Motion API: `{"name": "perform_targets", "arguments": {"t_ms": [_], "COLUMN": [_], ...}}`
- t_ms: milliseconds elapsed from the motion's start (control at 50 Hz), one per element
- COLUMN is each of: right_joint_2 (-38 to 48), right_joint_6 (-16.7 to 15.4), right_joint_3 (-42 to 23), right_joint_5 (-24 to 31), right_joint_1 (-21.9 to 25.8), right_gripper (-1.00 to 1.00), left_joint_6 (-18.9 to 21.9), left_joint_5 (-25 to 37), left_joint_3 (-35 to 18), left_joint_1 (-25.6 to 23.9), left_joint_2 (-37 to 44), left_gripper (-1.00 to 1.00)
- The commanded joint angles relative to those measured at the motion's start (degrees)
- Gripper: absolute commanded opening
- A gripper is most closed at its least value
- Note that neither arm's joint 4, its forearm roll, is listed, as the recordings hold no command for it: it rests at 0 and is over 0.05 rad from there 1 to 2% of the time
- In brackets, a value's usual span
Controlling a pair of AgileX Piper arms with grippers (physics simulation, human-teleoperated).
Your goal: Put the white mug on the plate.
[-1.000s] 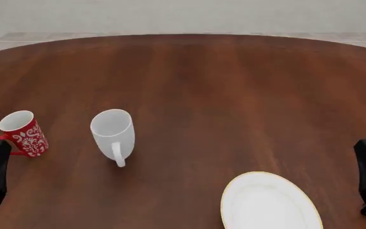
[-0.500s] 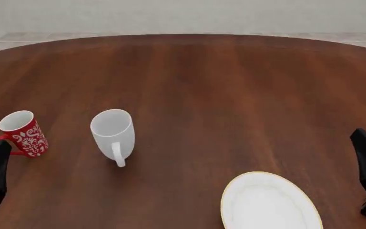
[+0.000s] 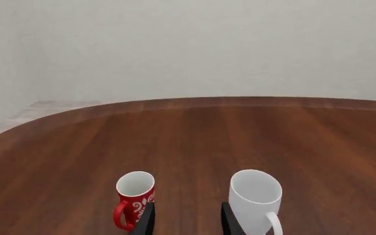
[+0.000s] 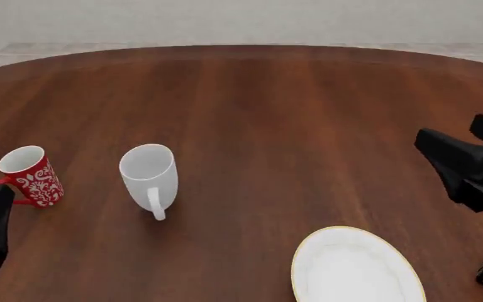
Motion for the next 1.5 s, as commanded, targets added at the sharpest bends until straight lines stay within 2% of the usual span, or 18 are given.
{"name": "perform_targets", "arguments": {"t_ms": [20, 40, 100, 200, 240, 280, 440, 620, 680, 720, 980, 1040, 1160, 1320, 1420, 1500], "right_joint_2": [11.2, 12.0, 14.6, 18.6, 19.8, 21.6, 28.0, 33.1, 35.1, 36.6, 42.4, 43.9, 47.1, 50.1, 51.6, 52.1], "right_joint_6": [1.6, 2.1, 0.5, -0.3, 0.3, -1.4, 0.4, -0.5, 0.9, 3.2, 6.0, 8.8, 10.9, 16.5, 18.0, 17.9], "right_joint_3": [-7.8, -8.3, -9.8, -12.1, -13.5, -15.0, -19.6, -23.0, -23.9, -24.3, -26.1, -26.2, -26.3, -26.3, -26.4, -26.8], "right_joint_5": [3.0, 3.1, 3.3, 4.2, 5.2, 6.3, 9.2, 9.7, 9.3, 8.8, 5.3, 4.1, 2.0, 0.2, -0.3, -0.3], "right_joint_1": [9.3, 9.4, 10.5, 13.0, 13.1, 13.4, 17.0, 18.7, 19.6, 20.3, 23.3, 24.2, 26.0, 29.6, 30.5, 30.7], "right_gripper": [1.00, 1.00, 1.00, 1.00, 1.00, 1.00, 1.00, 1.00, 1.00, 1.00, 1.00, 1.00, 1.00, 1.00, 1.00, 1.00], "left_joint_6": [0.1, -0.1, 0.0, 0.0, 0.1, 0.0, 0.2, 0.1, 0.1, 0.0, 0.0, 0.0, 0.0, 0.0, 0.0, 0.0], "left_joint_5": [-0.5, -0.3, -0.4, -0.3, -0.1, -0.1, -0.2, -0.2, -0.2, -0.1, -0.2, -0.1, -0.1, 0.1, -0.1, -0.2], "left_joint_3": [0.5, 0.4, 0.5, 0.5, 0.0, 0.0, 0.1, 0.1, 0.1, 0.2, 0.2, 0.1, 0.1, -0.1, 0.1, 0.2], "left_joint_1": [0.0, 0.0, 0.0, 0.0, 0.0, 0.0, 0.0, 0.0, 0.0, 0.0, 0.0, 0.0, 0.0, 0.0, 0.0, 0.0], "left_joint_2": [-0.1, 0.0, -0.1, -0.1, 0.0, 0.0, 0.0, 0.0, 0.0, 0.0, 0.0, 0.0, 0.0, 0.0, 0.0, 0.0], "left_gripper": [1.00, 1.00, 1.00, 1.00, 1.00, 1.00, 1.00, 1.00, 1.00, 1.00, 1.00, 1.00, 1.00, 1.00, 1.00, 1.00]}}
